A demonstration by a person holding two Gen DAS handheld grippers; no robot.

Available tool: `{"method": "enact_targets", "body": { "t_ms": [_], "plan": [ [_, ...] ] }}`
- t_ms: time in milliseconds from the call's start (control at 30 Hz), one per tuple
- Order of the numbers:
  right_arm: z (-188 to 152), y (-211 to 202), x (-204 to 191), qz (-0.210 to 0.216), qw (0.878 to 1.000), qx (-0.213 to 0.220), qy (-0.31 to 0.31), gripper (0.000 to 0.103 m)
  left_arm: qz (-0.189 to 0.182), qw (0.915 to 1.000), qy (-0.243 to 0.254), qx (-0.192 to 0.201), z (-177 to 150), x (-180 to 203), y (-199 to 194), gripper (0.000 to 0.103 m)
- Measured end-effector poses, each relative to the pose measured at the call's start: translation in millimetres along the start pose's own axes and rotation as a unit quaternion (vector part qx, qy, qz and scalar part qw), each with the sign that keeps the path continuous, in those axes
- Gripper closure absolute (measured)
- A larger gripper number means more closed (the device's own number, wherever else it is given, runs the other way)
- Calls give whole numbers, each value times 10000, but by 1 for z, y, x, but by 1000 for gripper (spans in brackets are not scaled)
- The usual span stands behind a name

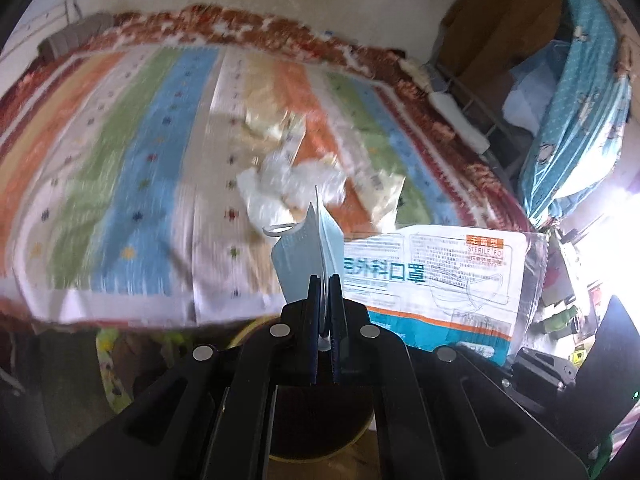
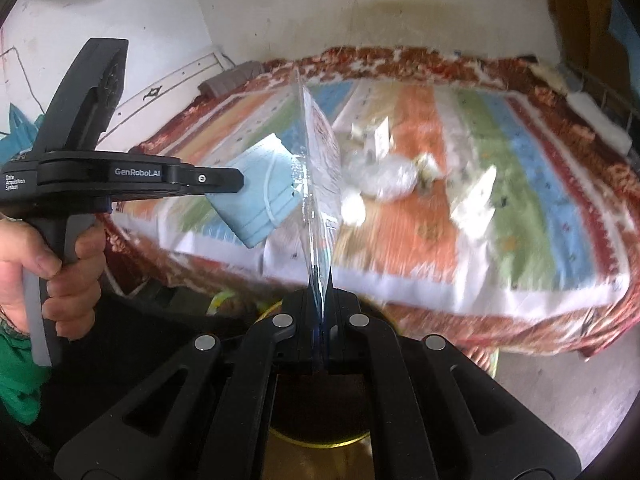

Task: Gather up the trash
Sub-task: 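Lift and carry the blue mask and clear bag with both tools to the dark bin, then open both tools above the bin to drop the mask and bag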

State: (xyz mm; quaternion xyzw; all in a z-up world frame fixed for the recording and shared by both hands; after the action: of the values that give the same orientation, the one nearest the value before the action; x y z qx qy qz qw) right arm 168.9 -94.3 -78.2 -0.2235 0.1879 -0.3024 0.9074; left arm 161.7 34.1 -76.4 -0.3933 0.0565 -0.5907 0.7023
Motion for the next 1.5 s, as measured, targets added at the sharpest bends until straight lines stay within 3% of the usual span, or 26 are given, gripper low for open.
{"method": "enact_targets", "body": {
  "t_ms": [200,567,633,667,733,800,867,1067,1233,1500],
  "plan": [
    [-24,7,2,-109,9994,-332,65,103,311,9987,-104,-397,-25,-8,16,99],
    [-65,24,4,-123,9938,-1046,360,101,359,9933,-496,-978,-51,-17,31,97],
    [-70,26,3,-66,9921,-1145,516,96,318,9919,-615,-1061,-54,-19,33,82],
    [-73,28,3,-52,9913,-1186,566,89,318,9916,-658,-1067,-54,-20,33,73],
    [-75,31,6,-105,9906,-1218,612,81,378,9919,-645,-1024,-52,-23,33,72],
    [-73,31,8,-145,9906,-1196,650,79,377,9921,-682,-979,-49,-24,32,63],
    [-71,31,9,-164,9908,-1145,700,71,379,9926,-716,-910,-45,-25,31,61],
    [-62,31,12,-207,9926,-1012,639,68,399,9933,-748,-783,-36,-26,31,57],
    [-50,29,13,-241,9949,-833,520,60,470,9949,-628,-630,-27,-27,30,42],
    [-24,30,19,-262,9973,-539,416,47,570,9927,-942,-493,-14,-44,27,31]
  ]
}}
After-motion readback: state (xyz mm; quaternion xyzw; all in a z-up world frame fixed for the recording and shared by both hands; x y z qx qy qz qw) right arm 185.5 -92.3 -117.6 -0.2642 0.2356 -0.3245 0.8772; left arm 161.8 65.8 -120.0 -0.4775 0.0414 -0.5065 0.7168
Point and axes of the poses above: each gripper's, at about its wrist camera, not at the fingertips, and y roughly the way its jaws point, x to its right, z to its top, the point moved 10 cm from there along y, roughly the way its jaws point, and after that the axes turned 14 degrees about x, right-handed, at the moved point
